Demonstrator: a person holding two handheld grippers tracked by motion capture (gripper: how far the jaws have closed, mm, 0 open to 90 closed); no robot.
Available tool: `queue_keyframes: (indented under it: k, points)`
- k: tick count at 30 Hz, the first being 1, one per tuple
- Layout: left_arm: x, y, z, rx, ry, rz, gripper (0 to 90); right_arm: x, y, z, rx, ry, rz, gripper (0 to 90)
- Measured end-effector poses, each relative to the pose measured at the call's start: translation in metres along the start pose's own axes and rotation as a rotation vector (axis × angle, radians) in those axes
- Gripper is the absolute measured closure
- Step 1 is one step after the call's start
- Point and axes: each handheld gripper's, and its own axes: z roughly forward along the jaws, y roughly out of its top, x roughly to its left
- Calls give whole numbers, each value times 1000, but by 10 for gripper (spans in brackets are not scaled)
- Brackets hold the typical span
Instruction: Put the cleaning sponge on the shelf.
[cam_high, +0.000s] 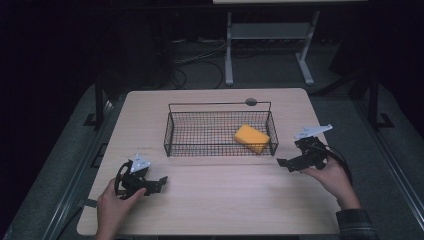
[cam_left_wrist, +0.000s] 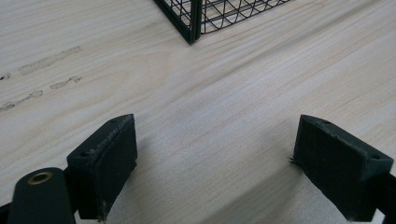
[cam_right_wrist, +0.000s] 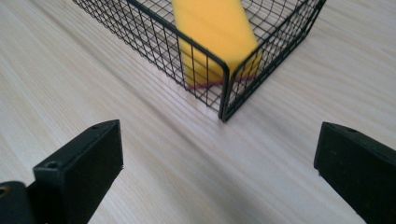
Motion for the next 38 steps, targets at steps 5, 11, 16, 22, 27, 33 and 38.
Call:
queue_keyframes:
  k: [5, 11, 16, 22, 27, 33, 38]
  points:
    - [0, 0, 0, 0, 0, 0, 127, -1, -19, -1, -32, -17, 19, 11]
    - [0, 0, 0, 0, 0, 0, 127, 2, -39, 1, -42, -43, 39, 11]
    - [0, 0, 0, 0, 0, 0, 127, 5, -51, 4, -34, -37, 58, 11]
    - [0, 0, 0, 2, 0, 3, 126, 9, -69, 7, -6, -52, 66, 11]
    - [0, 0, 0, 2, 0, 3, 127, 9, -82, 8, 5, -62, 72, 11]
    - [0, 0, 0, 2, 1, 3, 127, 11, -94, 9, 10, -76, 70, 11]
    - [0, 0, 0, 2, 0, 3, 126, 12, -96, 10, 0, -84, 65, 11]
